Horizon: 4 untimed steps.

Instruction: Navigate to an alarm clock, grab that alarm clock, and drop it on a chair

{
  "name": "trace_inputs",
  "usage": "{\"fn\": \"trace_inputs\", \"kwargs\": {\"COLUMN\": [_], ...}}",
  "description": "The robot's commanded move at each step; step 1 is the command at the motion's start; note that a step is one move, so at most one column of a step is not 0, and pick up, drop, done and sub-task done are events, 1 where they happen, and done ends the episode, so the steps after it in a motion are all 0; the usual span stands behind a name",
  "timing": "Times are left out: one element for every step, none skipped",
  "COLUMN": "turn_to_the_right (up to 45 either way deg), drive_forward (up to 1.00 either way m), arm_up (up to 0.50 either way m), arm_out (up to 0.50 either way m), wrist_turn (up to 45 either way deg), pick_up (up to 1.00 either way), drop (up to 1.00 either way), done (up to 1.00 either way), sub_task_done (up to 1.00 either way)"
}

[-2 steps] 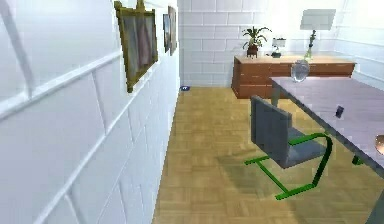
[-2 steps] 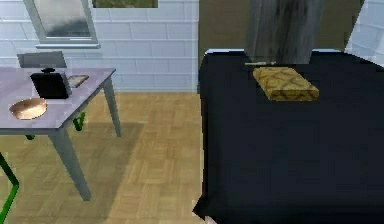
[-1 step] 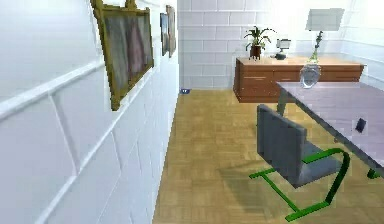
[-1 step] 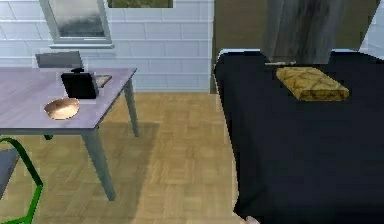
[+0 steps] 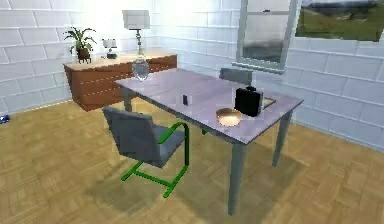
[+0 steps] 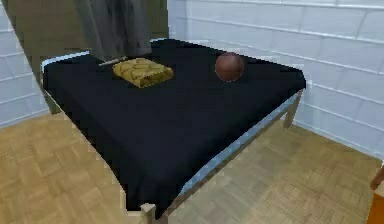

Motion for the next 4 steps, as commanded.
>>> {"fn": "trace_inputs", "kwargs": {"turn_to_the_right": [45.0, 0.0, -6.0, 0.0], "drive_forward": [0.0, 0.05, 0.0, 0.3], "arm_up": [0.0, 0.0, 0.0, 0.0], "arm_out": [0.0, 0.0, 0.0, 0.0], "wrist_turn": [0.0, 0.0, 0.0, 0.0], "pick_up": [0.0, 0.0, 0.0, 0.0], "drop": [0.0, 0.0, 0.0, 0.0], "done": [0.0, 0.0, 0.0, 0.0], "sub_task_done": [0.0, 0.0, 0.0, 0.0]}}
